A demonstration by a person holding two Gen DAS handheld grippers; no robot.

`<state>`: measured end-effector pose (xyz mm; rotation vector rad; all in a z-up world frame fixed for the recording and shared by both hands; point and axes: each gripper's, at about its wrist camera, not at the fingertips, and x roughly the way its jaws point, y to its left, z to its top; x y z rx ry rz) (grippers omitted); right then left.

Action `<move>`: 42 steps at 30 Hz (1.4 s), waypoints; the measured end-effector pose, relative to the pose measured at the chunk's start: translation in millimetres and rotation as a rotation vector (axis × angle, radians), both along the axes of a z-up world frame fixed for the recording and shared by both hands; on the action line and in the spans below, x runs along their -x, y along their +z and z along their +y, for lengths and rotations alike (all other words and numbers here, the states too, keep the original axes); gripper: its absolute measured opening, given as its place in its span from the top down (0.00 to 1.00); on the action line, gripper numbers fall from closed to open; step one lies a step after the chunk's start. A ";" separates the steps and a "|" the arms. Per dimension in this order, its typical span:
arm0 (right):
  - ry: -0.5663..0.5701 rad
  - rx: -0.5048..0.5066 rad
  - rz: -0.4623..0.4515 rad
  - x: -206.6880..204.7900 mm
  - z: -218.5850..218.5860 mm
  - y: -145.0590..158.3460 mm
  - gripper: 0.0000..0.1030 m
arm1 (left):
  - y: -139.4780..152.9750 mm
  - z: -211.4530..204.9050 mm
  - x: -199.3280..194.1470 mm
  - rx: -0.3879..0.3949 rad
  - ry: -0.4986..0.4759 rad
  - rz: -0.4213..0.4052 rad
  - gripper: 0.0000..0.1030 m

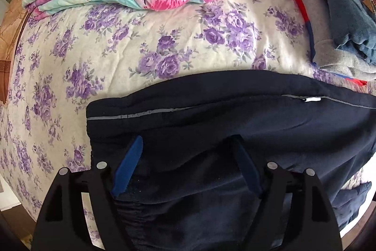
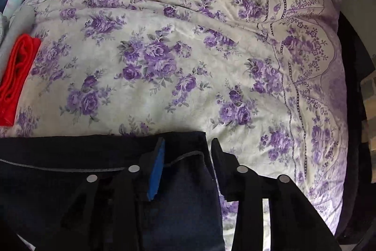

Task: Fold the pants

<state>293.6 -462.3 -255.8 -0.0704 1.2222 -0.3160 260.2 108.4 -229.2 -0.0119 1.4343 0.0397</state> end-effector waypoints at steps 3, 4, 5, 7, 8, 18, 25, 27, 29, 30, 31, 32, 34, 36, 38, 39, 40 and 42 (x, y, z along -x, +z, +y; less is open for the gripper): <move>0.016 -0.021 -0.070 24.9 12.7 53.3 0.46 | 36.0 18.0 9.8 0.029 -0.016 -0.090 0.27; 0.023 -0.023 -0.118 39.5 19.6 74.4 0.38 | 46.7 25.0 11.3 0.026 -0.018 -0.119 0.26; 0.030 -0.028 -0.168 55.4 28.2 93.1 0.26 | 54.9 33.0 12.2 0.022 -0.022 -0.144 0.23; 0.051 -0.068 -0.245 87.8 47.8 121.6 0.22 | 62.5 46.5 9.9 0.016 -0.041 -0.168 0.21; 0.061 -0.106 -0.265 104.7 59.1 130.7 0.22 | 63.0 52.0 5.7 0.012 -0.052 -0.168 0.21; 0.151 -0.342 -0.198 204.6 163.4 109.5 0.22 | 41.5 58.5 -25.4 0.072 -0.302 -0.044 0.21; 0.173 -0.306 -0.183 203.6 185.0 116.7 0.22 | -2.4 47.5 -40.2 0.098 -0.359 0.064 0.39; 0.175 -0.312 -0.185 196.7 188.3 117.1 0.22 | -8.9 46.5 -41.4 0.101 -0.375 0.065 0.39; 0.203 -0.333 -0.178 187.3 196.4 114.7 0.22 | -11.0 46.5 -41.4 0.134 -0.394 0.054 0.49; 0.231 -0.341 -0.172 180.7 203.0 113.0 0.22 | -10.7 44.7 -39.3 0.150 -0.419 0.047 0.63; 0.266 -0.344 -0.171 173.5 211.0 112.0 0.22 | -8.8 42.2 -36.2 0.153 -0.446 0.037 0.67; 0.312 -0.344 -0.174 165.6 220.4 111.7 0.22 | -5.9 39.1 -32.4 0.145 -0.470 0.027 0.74; 0.419 -0.351 -0.181 147.6 241.9 114.6 0.22 | -1.4 34.4 -23.4 0.140 -0.497 0.012 0.80; 0.546 -0.359 -0.200 126.5 266.6 119.4 0.22 | 5.3 32.8 -15.5 0.140 -0.502 -0.012 0.81; 0.669 -0.366 -0.178 99.9 292.5 117.6 0.22 | 14.3 32.4 -7.7 0.144 -0.502 -0.044 0.82; 0.720 -0.363 -0.161 86.3 305.2 114.1 0.22 | 19.3 34.4 -4.1 0.151 -0.495 -0.062 0.82; 0.769 -0.359 -0.142 72.8 317.6 109.3 0.22 | 26.6 34.6 -1.7 0.159 -0.491 -0.078 0.82; 0.858 -0.354 -0.098 48.1 342.4 97.6 0.22 | 35.5 36.9 5.1 0.172 -0.487 -0.103 0.82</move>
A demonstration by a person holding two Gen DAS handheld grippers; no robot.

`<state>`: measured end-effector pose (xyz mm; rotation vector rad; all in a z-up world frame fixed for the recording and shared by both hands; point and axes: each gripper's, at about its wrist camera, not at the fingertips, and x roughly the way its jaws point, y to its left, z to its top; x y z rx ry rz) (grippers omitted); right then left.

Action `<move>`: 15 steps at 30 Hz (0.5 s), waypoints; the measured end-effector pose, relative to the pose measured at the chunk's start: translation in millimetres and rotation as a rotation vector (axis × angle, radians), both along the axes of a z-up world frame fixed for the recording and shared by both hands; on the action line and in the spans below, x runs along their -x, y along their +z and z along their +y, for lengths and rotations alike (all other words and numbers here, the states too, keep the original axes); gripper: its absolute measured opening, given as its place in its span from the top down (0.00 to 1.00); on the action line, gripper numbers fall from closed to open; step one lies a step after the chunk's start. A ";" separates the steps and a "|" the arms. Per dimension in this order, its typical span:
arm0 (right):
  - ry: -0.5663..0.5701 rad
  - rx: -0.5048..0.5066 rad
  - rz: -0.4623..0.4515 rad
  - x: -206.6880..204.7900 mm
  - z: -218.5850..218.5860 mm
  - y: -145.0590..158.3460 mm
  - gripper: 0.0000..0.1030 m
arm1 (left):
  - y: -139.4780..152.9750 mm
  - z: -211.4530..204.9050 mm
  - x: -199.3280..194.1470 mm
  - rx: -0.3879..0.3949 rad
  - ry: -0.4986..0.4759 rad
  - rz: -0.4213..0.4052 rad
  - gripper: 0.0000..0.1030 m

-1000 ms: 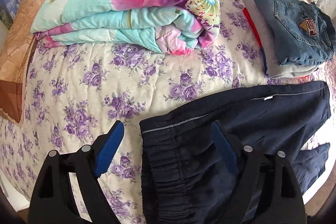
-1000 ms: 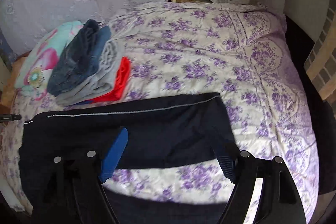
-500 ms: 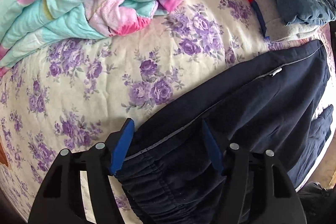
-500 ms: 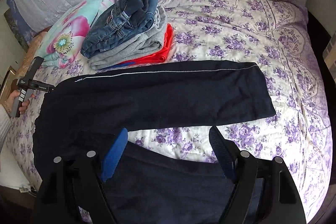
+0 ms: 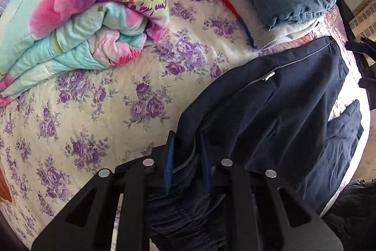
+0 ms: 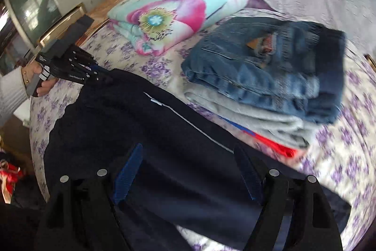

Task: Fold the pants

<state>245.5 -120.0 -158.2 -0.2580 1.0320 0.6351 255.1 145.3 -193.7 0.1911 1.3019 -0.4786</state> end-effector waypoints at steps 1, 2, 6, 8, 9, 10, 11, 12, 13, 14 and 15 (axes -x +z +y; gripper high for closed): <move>0.037 0.000 0.014 -10.7 10.6 -5.9 0.22 | 3.9 2.0 2.7 0.003 -0.002 -0.008 0.82; 0.064 0.000 0.023 -21.1 21.5 -11.2 0.22 | 5.9 2.2 6.2 0.006 -0.003 -0.012 0.82; 0.154 0.051 0.057 -50.9 55.9 -36.3 0.23 | 10.8 2.5 10.6 0.011 -0.008 -0.023 0.82; 0.194 0.085 0.083 -59.8 68.4 -50.4 0.29 | 14.8 1.5 12.3 0.014 -0.009 -0.027 0.82; 0.206 0.091 0.105 -64.3 71.5 -57.3 0.31 | 16.1 3.6 13.2 0.015 -0.011 -0.029 0.82; 0.210 0.085 0.135 -69.2 72.7 -63.3 0.33 | 17.1 6.8 12.7 0.018 -0.011 -0.029 0.82; 0.207 0.070 0.169 -74.9 71.9 -68.9 0.36 | 20.3 14.7 13.4 0.021 -0.008 -0.028 0.82; 0.197 0.059 0.190 -78.8 69.4 -73.2 0.40 | 19.5 15.7 13.0 0.022 -0.004 -0.026 0.81; 0.190 0.053 0.205 -83.1 67.3 -76.9 0.44 | 17.9 11.9 9.5 0.023 -0.001 -0.023 0.81; 0.188 0.062 0.210 -83.9 65.1 -80.6 0.52 | 16.0 12.2 8.9 0.023 0.002 -0.020 0.81; 0.187 0.067 0.212 -84.6 63.4 -82.3 0.56 | 15.0 12.2 9.3 0.025 0.004 -0.018 0.81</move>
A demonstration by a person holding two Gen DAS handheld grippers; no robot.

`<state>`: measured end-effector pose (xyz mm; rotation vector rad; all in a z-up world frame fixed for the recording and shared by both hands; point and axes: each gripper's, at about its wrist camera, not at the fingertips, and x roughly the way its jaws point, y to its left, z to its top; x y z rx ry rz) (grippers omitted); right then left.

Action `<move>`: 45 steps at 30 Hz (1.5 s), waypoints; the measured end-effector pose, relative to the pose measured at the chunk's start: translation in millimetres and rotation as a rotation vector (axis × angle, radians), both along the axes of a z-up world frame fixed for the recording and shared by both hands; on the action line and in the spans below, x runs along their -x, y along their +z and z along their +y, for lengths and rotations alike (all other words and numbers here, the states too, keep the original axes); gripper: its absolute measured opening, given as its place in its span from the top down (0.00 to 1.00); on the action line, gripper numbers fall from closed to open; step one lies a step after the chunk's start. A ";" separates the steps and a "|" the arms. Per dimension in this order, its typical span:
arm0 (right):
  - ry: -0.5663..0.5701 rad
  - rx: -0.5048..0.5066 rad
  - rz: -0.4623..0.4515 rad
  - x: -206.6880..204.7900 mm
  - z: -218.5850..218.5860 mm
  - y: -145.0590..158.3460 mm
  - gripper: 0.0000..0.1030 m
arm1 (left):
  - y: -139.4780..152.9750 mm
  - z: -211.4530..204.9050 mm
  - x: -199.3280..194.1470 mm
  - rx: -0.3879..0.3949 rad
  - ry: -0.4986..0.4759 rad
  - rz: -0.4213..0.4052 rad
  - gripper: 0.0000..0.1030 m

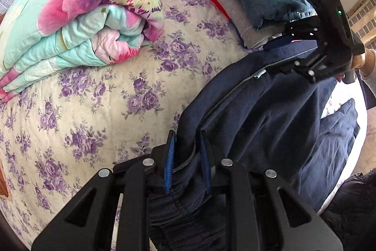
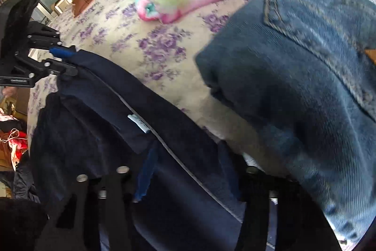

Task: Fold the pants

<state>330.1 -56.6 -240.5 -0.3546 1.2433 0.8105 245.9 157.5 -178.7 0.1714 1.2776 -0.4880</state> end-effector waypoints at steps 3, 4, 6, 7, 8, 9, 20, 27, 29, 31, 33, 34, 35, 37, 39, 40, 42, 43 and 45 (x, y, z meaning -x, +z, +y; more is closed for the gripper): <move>0.023 0.034 -0.036 3.8 2.4 -1.7 0.56 | 1.2 -0.3 1.3 0.010 0.006 -0.008 0.82; 0.042 0.069 -0.058 4.2 7.0 -6.3 0.56 | 1.6 0.2 1.6 0.021 0.010 -0.008 0.82; 0.090 0.144 -0.082 7.9 17.4 -17.0 0.47 | 1.8 1.5 4.2 0.039 0.015 -0.008 0.82; 0.106 0.173 -0.095 10.4 21.7 -20.9 0.46 | 2.0 1.5 5.9 0.043 0.015 -0.009 0.82; 0.115 0.192 -0.106 12.2 24.8 -23.5 0.46 | -0.3 0.3 6.8 0.045 0.016 -0.008 0.82; 0.119 0.197 -0.110 13.5 26.1 -24.0 0.54 | -1.0 -0.1 7.7 0.042 0.017 -0.008 0.82; 0.141 0.124 -0.178 47.7 13.1 37.4 0.92 | 8.0 6.1 8.3 0.030 0.063 -0.022 0.81; 0.127 0.009 -0.171 105.5 -20.1 81.2 0.92 | 42.9 13.2 62.0 0.060 0.060 -0.074 0.81; 0.130 -0.037 -0.126 130.8 -25.5 81.8 0.92 | 44.5 10.9 86.4 0.053 0.054 -0.095 0.81; 0.134 -0.042 -0.093 159.5 -27.6 76.4 0.92 | 41.7 9.1 108.5 0.066 0.062 -0.092 0.81; 0.135 -0.035 -0.071 188.2 -28.8 71.5 0.92 | 37.0 8.4 133.0 0.076 0.075 -0.088 0.81; 0.136 -0.038 -0.060 202.2 -29.2 70.9 0.92 | 35.0 8.8 145.0 0.079 0.087 -0.085 0.81; 0.137 -0.042 -0.050 216.1 -27.4 70.7 0.92 | 33.3 10.8 157.6 0.084 0.102 -0.081 0.81; 0.139 -0.046 -0.038 242.2 -23.9 72.7 0.93 | 26.7 15.5 179.3 0.087 0.132 -0.078 0.81; 0.155 -0.050 -0.028 270.3 -22.1 74.9 0.95 | 23.5 22.9 201.3 0.090 0.159 -0.071 0.81; 0.161 -0.051 -0.019 281.9 -17.6 74.1 0.97 | 22.1 26.5 210.5 0.087 0.170 -0.067 0.81; 0.196 -0.067 0.009 303.0 -3.2 68.4 1.00 | 17.9 38.3 225.2 0.090 0.206 -0.055 0.86; 0.208 -0.054 0.005 312.4 0.5 66.1 1.00 | 15.0 45.0 229.3 0.101 0.231 -0.045 0.86; 0.212 -0.014 -0.005 323.0 7.7 55.6 1.00 | 8.5 56.6 234.6 0.119 0.269 -0.028 0.86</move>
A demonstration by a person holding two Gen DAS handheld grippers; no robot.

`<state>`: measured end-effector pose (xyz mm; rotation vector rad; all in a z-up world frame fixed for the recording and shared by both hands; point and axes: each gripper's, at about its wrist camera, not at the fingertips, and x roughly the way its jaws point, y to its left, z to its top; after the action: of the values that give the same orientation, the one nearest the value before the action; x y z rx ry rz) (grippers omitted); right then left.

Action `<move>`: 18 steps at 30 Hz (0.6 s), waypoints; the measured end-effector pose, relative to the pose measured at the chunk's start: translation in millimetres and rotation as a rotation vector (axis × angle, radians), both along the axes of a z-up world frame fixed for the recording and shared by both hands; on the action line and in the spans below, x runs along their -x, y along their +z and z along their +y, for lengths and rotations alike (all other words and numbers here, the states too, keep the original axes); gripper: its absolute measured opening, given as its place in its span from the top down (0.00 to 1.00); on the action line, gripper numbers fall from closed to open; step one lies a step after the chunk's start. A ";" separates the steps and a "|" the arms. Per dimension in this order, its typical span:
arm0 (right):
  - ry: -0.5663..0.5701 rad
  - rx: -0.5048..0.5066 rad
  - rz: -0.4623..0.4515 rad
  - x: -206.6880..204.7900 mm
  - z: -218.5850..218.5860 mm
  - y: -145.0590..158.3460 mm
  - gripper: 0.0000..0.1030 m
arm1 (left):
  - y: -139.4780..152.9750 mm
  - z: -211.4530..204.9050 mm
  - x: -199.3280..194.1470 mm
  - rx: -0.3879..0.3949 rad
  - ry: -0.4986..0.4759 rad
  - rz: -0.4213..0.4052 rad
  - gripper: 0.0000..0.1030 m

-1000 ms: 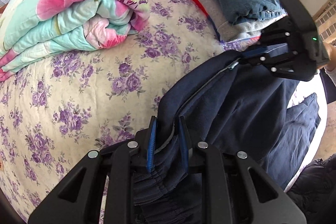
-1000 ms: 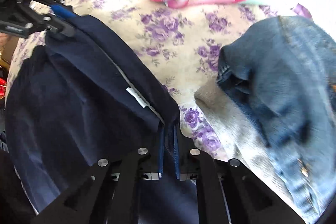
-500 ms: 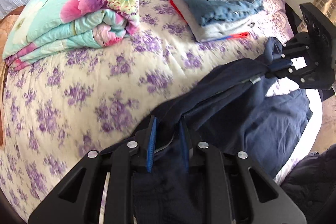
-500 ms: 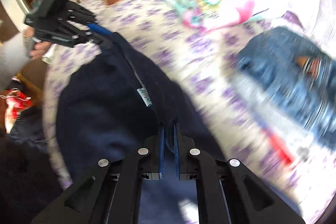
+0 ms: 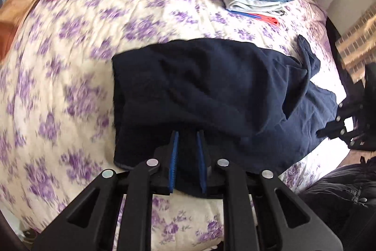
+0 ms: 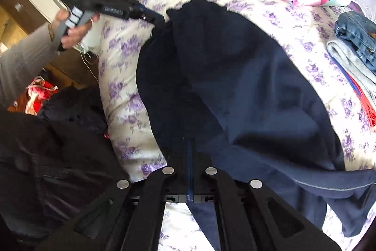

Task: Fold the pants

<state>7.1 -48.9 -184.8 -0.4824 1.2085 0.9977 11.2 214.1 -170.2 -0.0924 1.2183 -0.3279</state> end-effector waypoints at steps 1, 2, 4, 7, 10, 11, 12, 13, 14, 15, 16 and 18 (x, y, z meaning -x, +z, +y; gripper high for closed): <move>-0.015 0.006 -0.008 2.4 0.3 -2.1 1.00 | -3.1 2.9 1.6 -0.006 0.012 0.006 0.86; -0.038 0.000 -0.013 0.8 1.1 -2.9 0.99 | -5.0 4.3 3.6 -0.005 0.017 0.008 0.86; -0.080 -0.004 -0.051 -3.4 -0.5 -1.2 0.79 | -1.7 2.5 5.6 0.005 0.010 -0.006 0.86; -0.070 0.042 -0.234 -1.6 -6.0 0.0 0.37 | 8.3 -15.0 5.5 -0.070 -0.051 -0.064 0.86; -0.047 0.086 -0.193 -12.9 -5.7 -14.3 0.39 | 7.5 -36.0 -1.3 -0.166 -0.142 -0.086 0.72; -0.034 0.092 -0.181 -13.5 -5.3 -19.0 0.41 | 6.0 -42.3 -4.0 -0.192 -0.177 -0.087 0.70; -0.015 0.103 -0.187 -12.6 -3.9 -23.4 0.41 | 4.9 -47.6 -6.3 -0.206 -0.216 -0.084 0.66; 0.003 0.122 -0.204 -12.1 -1.9 -27.7 0.41 | 4.2 -52.5 -8.0 -0.226 -0.254 -0.084 0.63; 0.018 0.140 -0.220 -12.3 1.1 -33.6 0.41 | 3.4 -56.4 -8.9 -0.248 -0.282 -0.088 0.56; 0.026 0.149 -0.217 -13.7 5.0 -39.4 0.41 | 2.0 -59.9 -10.3 -0.269 -0.315 -0.086 0.53; 0.024 0.151 -0.198 -16.7 8.2 -46.7 0.41 | 0.5 -62.0 -12.3 -0.288 -0.338 -0.079 0.53; 0.011 0.157 -0.165 -24.1 16.5 -62.4 0.46 | -2.2 -63.0 -17.4 -0.309 -0.376 -0.056 0.53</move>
<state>31.2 -32.4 -247.2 -0.6826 1.1412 0.8579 28.6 151.2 -172.4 0.4145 1.2152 -0.4611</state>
